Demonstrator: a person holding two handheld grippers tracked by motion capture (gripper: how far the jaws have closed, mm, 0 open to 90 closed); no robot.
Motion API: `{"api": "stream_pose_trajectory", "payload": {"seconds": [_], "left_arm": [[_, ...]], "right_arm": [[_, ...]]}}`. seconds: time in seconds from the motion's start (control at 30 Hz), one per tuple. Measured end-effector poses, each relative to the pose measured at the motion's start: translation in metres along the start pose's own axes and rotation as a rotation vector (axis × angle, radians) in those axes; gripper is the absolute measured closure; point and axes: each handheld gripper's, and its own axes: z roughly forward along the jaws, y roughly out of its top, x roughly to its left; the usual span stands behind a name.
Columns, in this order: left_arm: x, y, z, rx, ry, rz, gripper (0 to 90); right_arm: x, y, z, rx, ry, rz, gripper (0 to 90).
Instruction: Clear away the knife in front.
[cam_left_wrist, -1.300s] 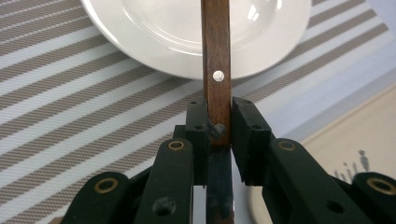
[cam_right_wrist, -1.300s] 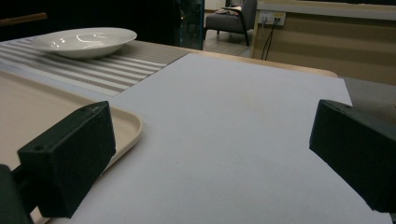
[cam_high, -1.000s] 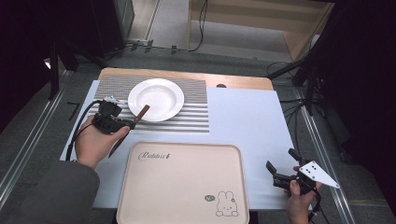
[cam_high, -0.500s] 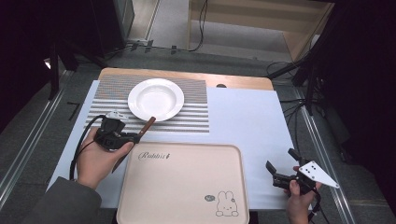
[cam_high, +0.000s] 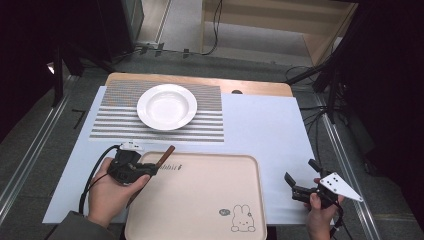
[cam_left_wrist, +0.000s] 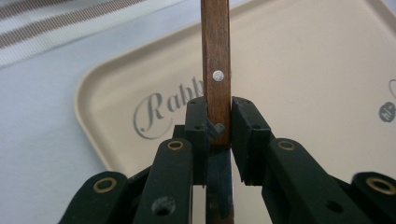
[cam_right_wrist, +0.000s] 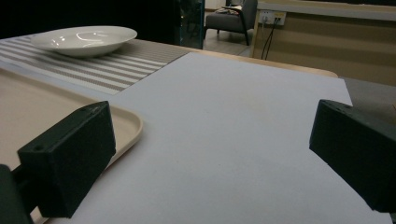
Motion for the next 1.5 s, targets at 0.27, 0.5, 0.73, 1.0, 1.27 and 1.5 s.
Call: {"api": "stream_pose_trajectory", "payload": {"seconds": [0.27, 0.5, 0.73, 1.0, 1.27, 1.5], "left_arm": [[-0.008, -0.020, 0.013, 0.000, -0.031, -0.037, 77.9], [-0.008, -0.032, 0.020, -0.007, -0.046, -0.072, 77.8], [-0.006, -0.038, 0.023, -0.017, -0.013, -0.081, 77.6], [-0.003, -0.040, 0.024, -0.034, 0.006, -0.088, 66.5], [-0.013, -0.032, 0.022, -0.139, -0.039, 0.065, 90.0], [-0.019, -0.030, 0.046, -0.043, -0.006, 0.163, 90.0]], "right_arm": [[0.000, 0.000, 0.000, 0.002, 0.000, -0.002, 0.0], [0.001, 0.000, 0.000, 0.004, -0.002, -0.004, 0.0], [0.001, 0.000, 0.000, 0.004, -0.007, -0.004, 0.0], [0.001, 0.000, 0.001, 0.009, -0.013, -0.009, 0.0], [0.000, 0.000, 0.000, 0.006, -0.017, -0.002, 0.0], [0.001, 0.000, 0.001, 0.007, -0.018, -0.003, 0.0]]}}
